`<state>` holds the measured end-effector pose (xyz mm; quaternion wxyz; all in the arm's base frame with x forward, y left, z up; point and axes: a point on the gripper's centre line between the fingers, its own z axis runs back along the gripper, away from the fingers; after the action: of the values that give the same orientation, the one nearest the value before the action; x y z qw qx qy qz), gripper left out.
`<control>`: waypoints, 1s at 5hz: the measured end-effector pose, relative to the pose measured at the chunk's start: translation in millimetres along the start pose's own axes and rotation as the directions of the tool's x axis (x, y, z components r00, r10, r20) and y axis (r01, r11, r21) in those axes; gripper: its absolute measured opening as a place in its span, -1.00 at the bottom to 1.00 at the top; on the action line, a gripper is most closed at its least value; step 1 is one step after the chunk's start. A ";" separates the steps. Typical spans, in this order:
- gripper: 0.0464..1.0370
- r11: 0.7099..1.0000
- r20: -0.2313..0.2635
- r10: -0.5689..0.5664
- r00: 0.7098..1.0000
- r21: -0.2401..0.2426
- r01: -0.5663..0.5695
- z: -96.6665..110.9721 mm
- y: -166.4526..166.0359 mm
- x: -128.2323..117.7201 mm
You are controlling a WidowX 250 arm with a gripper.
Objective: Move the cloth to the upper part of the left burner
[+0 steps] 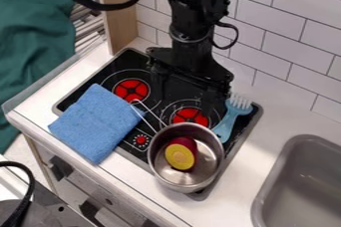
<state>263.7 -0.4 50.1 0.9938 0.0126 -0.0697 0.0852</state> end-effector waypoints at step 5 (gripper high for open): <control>0.94 0.974 -0.051 0.226 0.973 -0.014 -0.227 -52.9 101.8 -54.9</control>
<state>199.9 92.6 -8.7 0.9792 -0.0074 -0.0471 0.1974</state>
